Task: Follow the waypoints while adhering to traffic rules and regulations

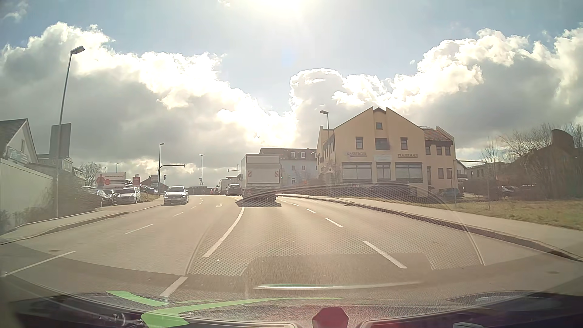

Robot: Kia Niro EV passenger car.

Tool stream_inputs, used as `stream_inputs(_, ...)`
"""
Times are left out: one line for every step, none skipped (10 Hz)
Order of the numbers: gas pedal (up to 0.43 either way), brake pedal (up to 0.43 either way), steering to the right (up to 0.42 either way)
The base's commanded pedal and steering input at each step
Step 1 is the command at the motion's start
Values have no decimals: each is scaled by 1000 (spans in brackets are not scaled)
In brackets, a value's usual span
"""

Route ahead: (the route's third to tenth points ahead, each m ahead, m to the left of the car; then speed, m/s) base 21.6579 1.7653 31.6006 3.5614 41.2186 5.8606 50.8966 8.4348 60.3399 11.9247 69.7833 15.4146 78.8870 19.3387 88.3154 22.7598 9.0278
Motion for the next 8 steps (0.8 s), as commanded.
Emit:
stream_inputs(138, 0, -32)
stream_inputs(138, 0, -32)
stream_inputs(138, 0, -32)
stream_inputs(138, 0, -32)
stream_inputs(138, 0, -32)
stream_inputs(138, 0, -32)
stream_inputs(87, 0, -32)
stream_inputs(59, 0, -32)
